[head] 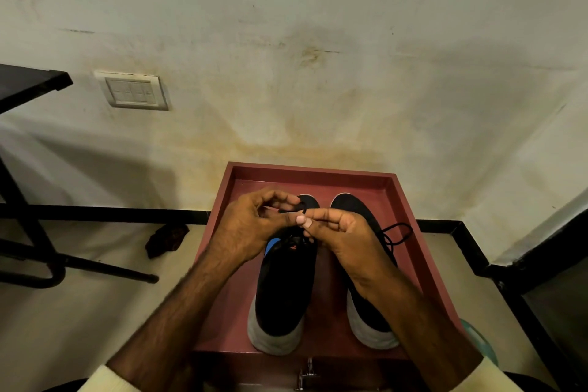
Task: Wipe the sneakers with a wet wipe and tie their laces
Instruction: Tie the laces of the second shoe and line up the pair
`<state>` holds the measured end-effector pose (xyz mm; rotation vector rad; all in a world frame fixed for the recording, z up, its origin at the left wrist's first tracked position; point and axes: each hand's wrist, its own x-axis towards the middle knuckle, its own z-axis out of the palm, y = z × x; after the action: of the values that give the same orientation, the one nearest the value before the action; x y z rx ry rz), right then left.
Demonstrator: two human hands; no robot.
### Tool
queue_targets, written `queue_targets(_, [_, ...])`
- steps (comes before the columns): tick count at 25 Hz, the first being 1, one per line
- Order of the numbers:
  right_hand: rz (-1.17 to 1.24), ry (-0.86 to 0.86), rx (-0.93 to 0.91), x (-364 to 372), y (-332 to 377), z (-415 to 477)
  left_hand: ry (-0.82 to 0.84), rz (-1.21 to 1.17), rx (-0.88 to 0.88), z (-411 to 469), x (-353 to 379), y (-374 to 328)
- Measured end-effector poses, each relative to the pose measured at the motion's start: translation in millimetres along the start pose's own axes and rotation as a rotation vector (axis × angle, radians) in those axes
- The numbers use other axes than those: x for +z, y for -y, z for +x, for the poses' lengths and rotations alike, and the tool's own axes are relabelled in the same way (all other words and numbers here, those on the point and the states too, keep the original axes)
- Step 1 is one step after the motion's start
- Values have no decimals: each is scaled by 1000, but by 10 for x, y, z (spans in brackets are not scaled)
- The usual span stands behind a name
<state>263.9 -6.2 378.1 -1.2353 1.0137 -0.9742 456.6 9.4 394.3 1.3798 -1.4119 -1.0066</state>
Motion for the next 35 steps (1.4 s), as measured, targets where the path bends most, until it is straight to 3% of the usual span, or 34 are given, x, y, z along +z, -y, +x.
queue_targets(5, [-34, 29, -104, -38, 62, -53, 116, 135, -17, -29, -72, -59])
queue_targets(8, [-376, 105, -259, -49, 67, -78, 153, 219, 4, -27, -129, -64])
queue_targets(11, [-641, 37, -382, -28, 73, -99, 150, 281, 21, -35, -142, -65])
queue_targets(17, [-503, 224, -156, -54, 84, -124, 66, 348, 35, -21, -117, -37])
queue_targets(23, [-727, 15, -348, -143, 145, -142, -34, 379, 20, -16, -118, -30])
queue_targets(30, [-270, -131, -14, -344, 244, -53, -28, 410, -101, 1, -287, -33])
queue_targets(32, [-312, -141, 77, -481, 298, -62, -58, 495, -149, 10, -411, -27])
queue_targets(35, [-644, -73, 116, -695, 278, -63, -30, 695, -300, 7, -563, 18])
